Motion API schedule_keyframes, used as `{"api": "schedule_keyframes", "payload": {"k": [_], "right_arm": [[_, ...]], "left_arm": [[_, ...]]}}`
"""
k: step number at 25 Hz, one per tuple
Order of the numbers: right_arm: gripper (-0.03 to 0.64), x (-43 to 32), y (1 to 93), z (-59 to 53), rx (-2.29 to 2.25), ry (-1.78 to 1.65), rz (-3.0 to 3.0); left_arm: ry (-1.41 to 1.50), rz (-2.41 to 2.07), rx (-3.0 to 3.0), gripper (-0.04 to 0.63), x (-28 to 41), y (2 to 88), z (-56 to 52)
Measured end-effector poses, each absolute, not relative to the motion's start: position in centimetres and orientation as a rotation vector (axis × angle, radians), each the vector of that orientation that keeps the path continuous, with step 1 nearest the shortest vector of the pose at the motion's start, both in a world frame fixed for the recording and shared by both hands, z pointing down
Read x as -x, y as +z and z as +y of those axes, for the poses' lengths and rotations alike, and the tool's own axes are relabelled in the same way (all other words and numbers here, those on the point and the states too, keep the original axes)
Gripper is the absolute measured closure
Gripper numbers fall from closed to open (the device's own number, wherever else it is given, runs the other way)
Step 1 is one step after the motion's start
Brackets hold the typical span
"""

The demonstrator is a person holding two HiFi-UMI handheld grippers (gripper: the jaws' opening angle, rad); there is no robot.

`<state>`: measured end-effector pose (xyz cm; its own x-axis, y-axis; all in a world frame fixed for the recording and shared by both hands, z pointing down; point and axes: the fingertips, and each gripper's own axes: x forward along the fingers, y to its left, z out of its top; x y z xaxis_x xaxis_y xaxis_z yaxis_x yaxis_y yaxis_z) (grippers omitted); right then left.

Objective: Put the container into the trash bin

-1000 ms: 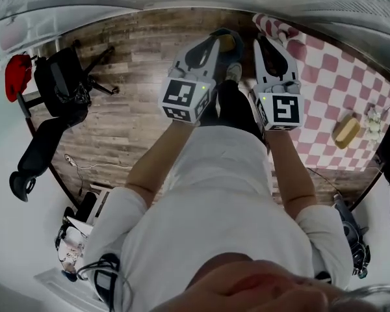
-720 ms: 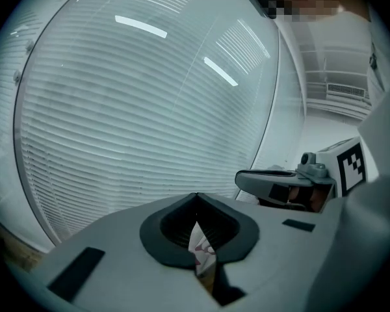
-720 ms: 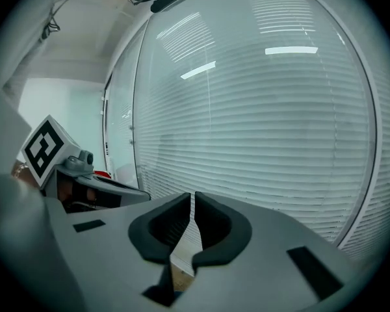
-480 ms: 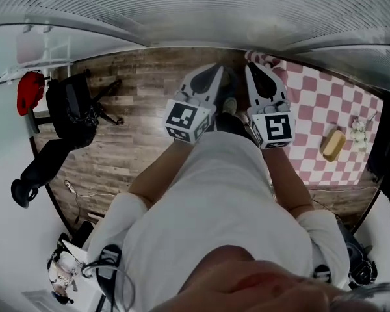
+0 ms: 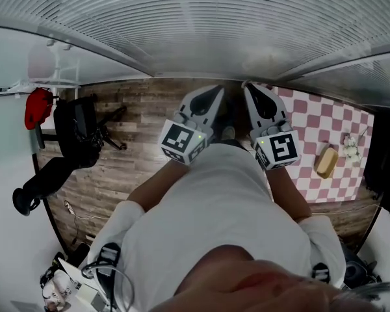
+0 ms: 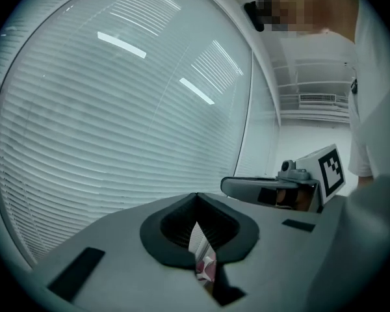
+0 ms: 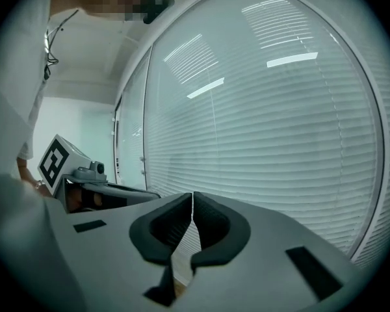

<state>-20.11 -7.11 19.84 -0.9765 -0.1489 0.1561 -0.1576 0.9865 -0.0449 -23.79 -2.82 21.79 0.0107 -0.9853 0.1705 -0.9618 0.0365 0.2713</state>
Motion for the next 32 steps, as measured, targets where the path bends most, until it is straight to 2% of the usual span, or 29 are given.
{"api": "schedule_keyframes", "payload": {"k": [11, 32], "right_arm": [[0.583, 19.4, 15.5, -4.9, -0.132, 0.09, -3.046], [0.586, 20.3, 14.7, -5.4, -0.111, 0.049, -3.056]], "left_arm": [[-0.125, -2.007, -2.092, 0.563, 22.5, 17.4, -2.2], [-0.157, -2.026, -2.088, 0.563, 23.1, 16.8, -3.4]]}}
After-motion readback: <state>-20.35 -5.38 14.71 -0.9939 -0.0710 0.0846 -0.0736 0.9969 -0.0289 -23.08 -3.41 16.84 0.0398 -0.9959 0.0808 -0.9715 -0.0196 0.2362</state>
